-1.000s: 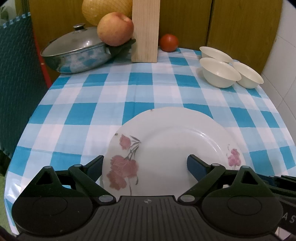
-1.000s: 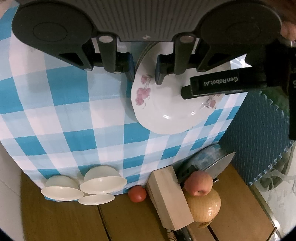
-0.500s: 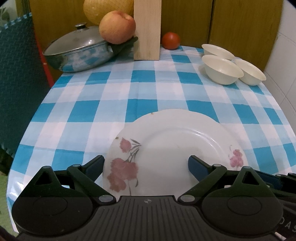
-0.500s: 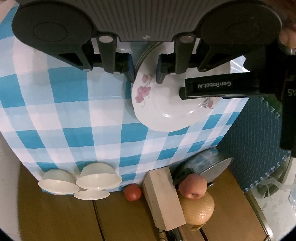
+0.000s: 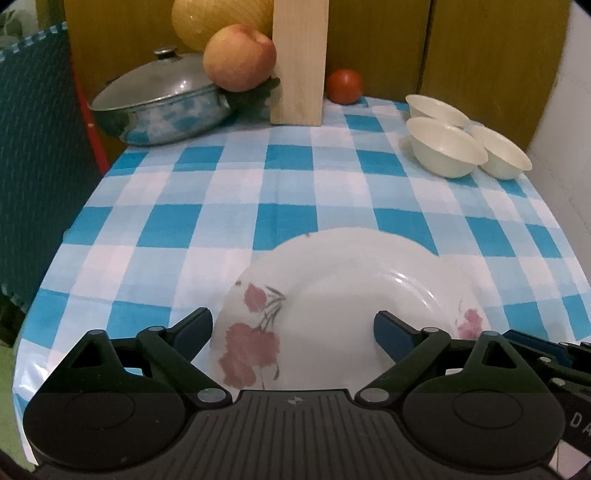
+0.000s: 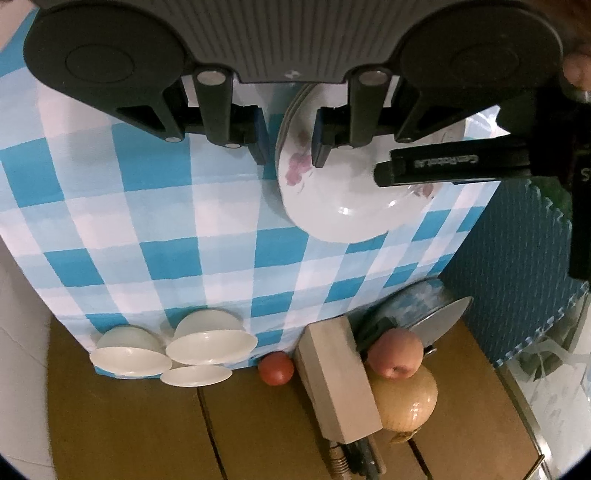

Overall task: Organize plates and bowls
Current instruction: 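Lower the floral plate onto the other plates and open the right tool, then move the right tool to a cream bowl and close on its rim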

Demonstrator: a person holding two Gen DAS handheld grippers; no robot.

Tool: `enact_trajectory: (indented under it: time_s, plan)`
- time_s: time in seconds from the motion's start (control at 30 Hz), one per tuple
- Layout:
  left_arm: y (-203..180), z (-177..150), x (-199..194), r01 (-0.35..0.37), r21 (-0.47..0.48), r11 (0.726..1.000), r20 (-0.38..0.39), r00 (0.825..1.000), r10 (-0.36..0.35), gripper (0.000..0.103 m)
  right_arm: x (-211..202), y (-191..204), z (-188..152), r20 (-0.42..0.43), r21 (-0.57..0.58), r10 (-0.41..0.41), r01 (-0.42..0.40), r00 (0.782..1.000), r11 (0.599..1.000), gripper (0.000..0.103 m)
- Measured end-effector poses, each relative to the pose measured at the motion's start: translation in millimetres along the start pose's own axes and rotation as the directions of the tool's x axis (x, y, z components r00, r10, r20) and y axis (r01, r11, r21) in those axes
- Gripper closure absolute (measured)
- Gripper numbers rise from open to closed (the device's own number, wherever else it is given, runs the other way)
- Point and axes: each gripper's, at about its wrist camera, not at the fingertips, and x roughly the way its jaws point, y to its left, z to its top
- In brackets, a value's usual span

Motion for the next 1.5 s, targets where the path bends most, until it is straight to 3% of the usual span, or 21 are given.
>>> enact_trajectory:
  time_s: [0.23, 0.47, 0.7, 0.83, 0.97, 1.07, 1.33, 1.4, 1.5]
  plan:
    - [-1, 17, -3, 0.023, -0.037, 0.999, 0.007, 1.000, -0.023, 0.005, -1, -17, 28, 0.049, 0.047, -0.026, 0.023, 0.998, 0.999, 0.077]
    - [-28, 69, 2, 0.111, -0.022, 0.994, 0.023, 0.994, -0.110, 0.004, 8, -47, 79, 0.110, 0.152, -0.090, 0.072, 0.990, 0.986, 0.077]
    - [-59, 116, 27, 0.152, -0.023, 0.988, 0.020, 0.988, -0.152, 0.004, 35, -71, 124, 0.132, 0.240, -0.149, 0.114, 0.980, 0.964, 0.077]
    - [-70, 137, 42, 0.140, -0.027, 0.990, 0.031, 0.990, -0.139, 0.004, 57, -83, 143, 0.128, 0.281, -0.184, 0.142, 0.975, 0.949, 0.077]
    - [-80, 159, 66, 0.115, -0.030, 0.993, 0.035, 0.993, -0.114, 0.004, 77, -94, 155, 0.106, 0.323, -0.195, 0.152, 0.975, 0.934, 0.077]
    - [-81, 170, 83, 0.145, -0.069, 0.987, 0.017, 0.989, -0.144, 0.004, 87, -100, 158, 0.091, 0.344, -0.196, 0.154, 0.976, 0.926, 0.076]
    - [-104, 181, 127, 0.171, -0.043, 0.984, -0.042, 0.984, -0.173, 0.005, 109, -116, 159, 0.044, 0.395, -0.174, 0.143, 0.984, 0.907, 0.076]
    - [-104, 181, 135, 0.161, -0.037, 0.986, -0.049, 0.985, -0.163, 0.009, 113, -120, 159, 0.034, 0.414, -0.148, 0.121, 0.988, 0.902, 0.076]
    - [-105, 179, 148, 0.153, -0.021, 0.988, -0.075, 0.985, -0.154, 0.031, 122, -119, 161, 0.022, 0.408, -0.139, 0.118, 0.990, 0.905, 0.077]
